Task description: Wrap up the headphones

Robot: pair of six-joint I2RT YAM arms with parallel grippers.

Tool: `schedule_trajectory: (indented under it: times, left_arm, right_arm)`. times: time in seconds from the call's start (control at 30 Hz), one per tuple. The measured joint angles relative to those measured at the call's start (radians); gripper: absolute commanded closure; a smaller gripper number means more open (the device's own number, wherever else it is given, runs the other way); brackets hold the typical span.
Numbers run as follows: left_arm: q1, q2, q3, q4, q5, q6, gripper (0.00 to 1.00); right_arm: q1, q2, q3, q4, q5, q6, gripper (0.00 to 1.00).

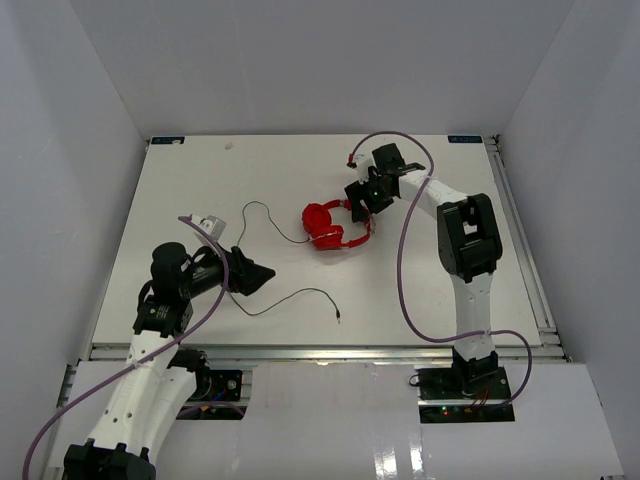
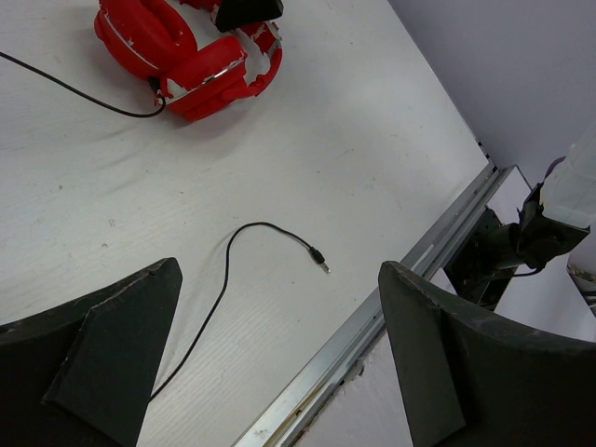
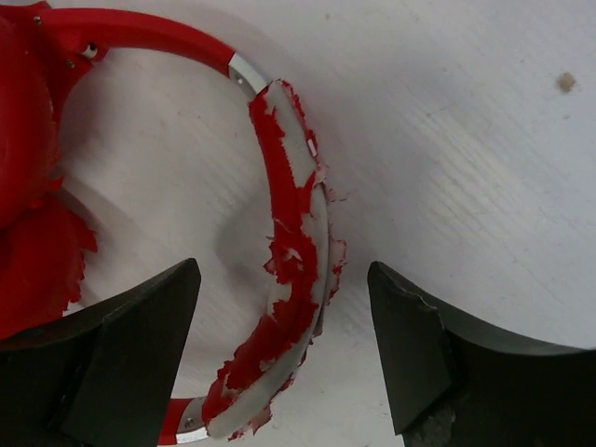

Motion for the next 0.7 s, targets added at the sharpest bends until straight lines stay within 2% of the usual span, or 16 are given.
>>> schedule_trajectory:
  times: [0.27,0.47,0.53,0.7]
  left_arm:
    - [0.000,0.000,0.000,0.000,0.000,0.002,0.02]
    - [0.000,-0.005,0.000,0.000,0.000,0.003,0.02]
    - [0.000,-0.005,0.000,0.000,0.000,0.003,0.02]
    - [0.000,0.005,0.000,0.002,-0.003,-0.001,0.02]
  right_arm:
    - [0.020,0.026,0.023,0.008,0.110,-0.042,0.51]
    - [0.058,0.017,-0.001,0.041,0.188,-0.073,0.76]
    - [0.065,0.010,-0.014,0.053,0.197,-0.077,0.90]
    - [0.066,-0.004,-0.038,0.069,0.174,-0.070,0.92]
